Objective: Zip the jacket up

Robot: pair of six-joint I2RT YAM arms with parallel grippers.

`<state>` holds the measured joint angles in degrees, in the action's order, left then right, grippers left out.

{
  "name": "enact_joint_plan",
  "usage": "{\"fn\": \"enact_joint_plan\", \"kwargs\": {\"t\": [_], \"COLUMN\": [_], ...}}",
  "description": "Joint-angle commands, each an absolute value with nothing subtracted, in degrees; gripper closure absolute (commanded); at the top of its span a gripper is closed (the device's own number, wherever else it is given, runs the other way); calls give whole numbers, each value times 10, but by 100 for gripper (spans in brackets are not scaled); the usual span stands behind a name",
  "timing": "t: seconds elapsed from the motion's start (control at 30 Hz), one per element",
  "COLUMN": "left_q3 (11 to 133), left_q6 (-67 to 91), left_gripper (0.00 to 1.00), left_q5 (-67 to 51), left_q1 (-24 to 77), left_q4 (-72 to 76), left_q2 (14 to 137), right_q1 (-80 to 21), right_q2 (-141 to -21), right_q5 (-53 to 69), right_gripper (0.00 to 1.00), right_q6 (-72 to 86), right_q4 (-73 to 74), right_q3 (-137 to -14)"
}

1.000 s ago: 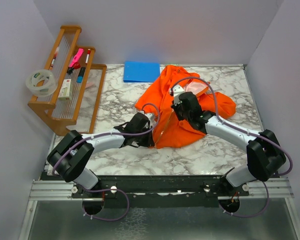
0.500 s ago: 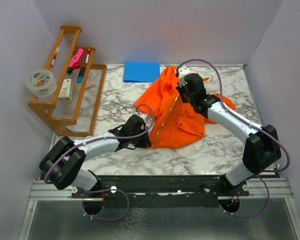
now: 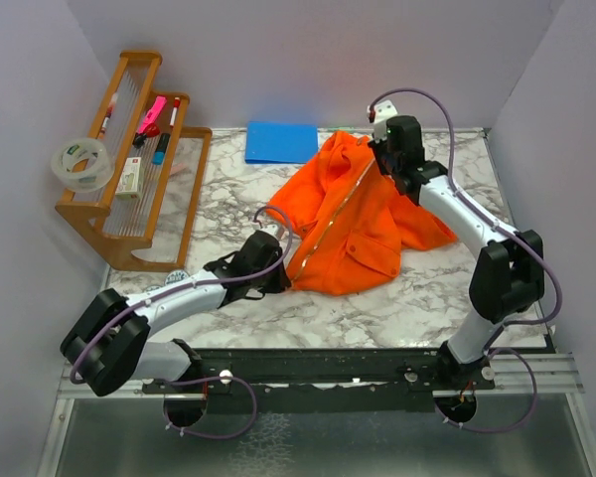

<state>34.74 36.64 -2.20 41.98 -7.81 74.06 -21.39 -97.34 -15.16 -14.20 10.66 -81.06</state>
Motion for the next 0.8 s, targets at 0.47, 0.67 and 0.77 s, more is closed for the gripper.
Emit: {"fn": "enact_joint_plan", "kwargs": {"t": [0.47, 0.67, 0.77], "left_q3": [347, 362, 380], "left_q6": [368, 350, 334], "left_gripper": [100, 100, 100], "left_q5": [38, 36, 31], "left_q1": [381, 374, 368], "left_q4": [-204, -208, -209], "left_q2": [677, 677, 689], "right_q1": [-110, -97, -88], "right_q2": [-1067, -1082, -1090], "right_q5": [-221, -233, -240], "right_gripper": [100, 100, 100], "right_q6": [-190, -189, -185], "right_q4": [43, 30, 31], "right_q3": [-950, -976, -1000]}}
